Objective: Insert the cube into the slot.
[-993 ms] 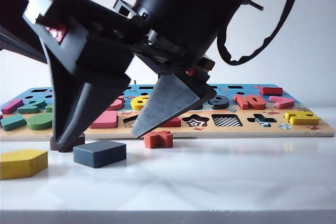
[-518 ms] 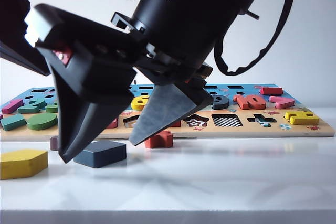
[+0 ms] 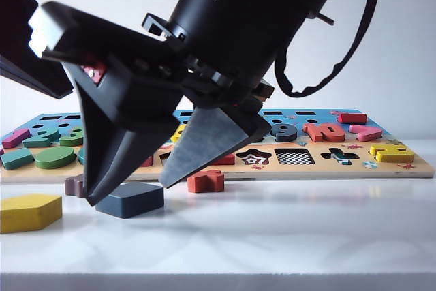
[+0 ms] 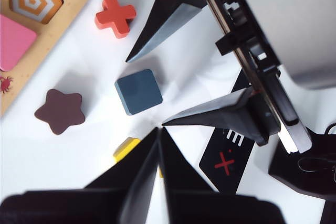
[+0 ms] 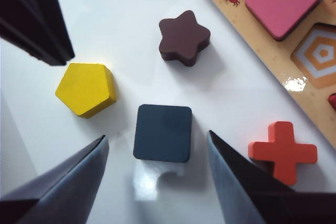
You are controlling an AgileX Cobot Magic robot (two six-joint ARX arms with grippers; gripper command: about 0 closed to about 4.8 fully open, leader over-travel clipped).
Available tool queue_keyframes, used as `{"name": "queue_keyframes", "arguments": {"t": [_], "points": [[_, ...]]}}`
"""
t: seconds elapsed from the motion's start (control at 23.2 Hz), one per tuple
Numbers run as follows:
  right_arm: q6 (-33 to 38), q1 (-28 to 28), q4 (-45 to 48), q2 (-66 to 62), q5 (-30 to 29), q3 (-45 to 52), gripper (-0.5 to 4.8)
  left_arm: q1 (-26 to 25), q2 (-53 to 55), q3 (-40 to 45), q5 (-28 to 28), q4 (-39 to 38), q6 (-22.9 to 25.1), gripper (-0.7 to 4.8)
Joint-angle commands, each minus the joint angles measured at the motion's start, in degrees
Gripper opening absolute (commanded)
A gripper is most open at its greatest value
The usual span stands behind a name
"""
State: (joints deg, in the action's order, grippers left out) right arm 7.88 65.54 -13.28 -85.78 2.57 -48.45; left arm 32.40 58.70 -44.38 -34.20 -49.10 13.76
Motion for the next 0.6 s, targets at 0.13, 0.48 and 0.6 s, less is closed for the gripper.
{"name": "queue_keyframes", "arguments": {"t": [0.13, 0.48, 0.6], "points": [[-0.20, 0.09, 1.46, -0.83, 0.07, -0.13, 3.21, -0.09, 0.00, -0.15, -0.28, 0.98, 0.39, 0.17], [-0.20, 0.00, 2.86, -1.42, 0.28, -0.13, 2.79, -0.09, 0.00, -0.15, -0.28, 0.98, 0.39, 0.17], [-0.22, 0.00, 2.95, -1.42, 0.28, -0.13, 2.32, -0.09, 0.00, -0.15, -0.28, 1.01, 0.37, 0.17]]}}
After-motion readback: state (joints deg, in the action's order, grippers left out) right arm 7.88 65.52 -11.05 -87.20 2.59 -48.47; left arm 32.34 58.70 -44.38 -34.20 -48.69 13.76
